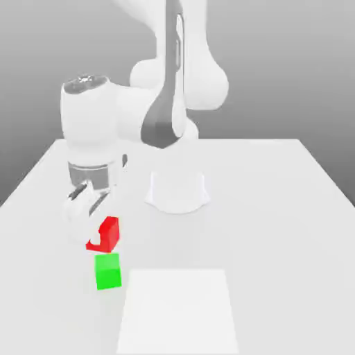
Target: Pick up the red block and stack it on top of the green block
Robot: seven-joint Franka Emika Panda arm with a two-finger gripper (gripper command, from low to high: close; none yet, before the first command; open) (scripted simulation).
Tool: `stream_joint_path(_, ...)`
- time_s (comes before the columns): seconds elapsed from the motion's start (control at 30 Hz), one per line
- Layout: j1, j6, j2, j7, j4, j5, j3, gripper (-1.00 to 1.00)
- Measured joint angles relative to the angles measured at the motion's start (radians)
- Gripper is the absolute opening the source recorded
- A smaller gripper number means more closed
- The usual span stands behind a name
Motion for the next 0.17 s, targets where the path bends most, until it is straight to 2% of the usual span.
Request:
stream_joint_path(0.07, -0.003, 0.066, 0.068, 0.007, 0.001, -0.01, 0.001, -1.0)
stream_joint_path(0.1, -0.002, 0.083, 0.086, 0.009, 0.002, -0.013, 0.0, 1.0)
stream_joint_path(0.17, -0.002, 0.084, 0.086, 0.009, 0.002, -0.013, 0.0, 1.0)
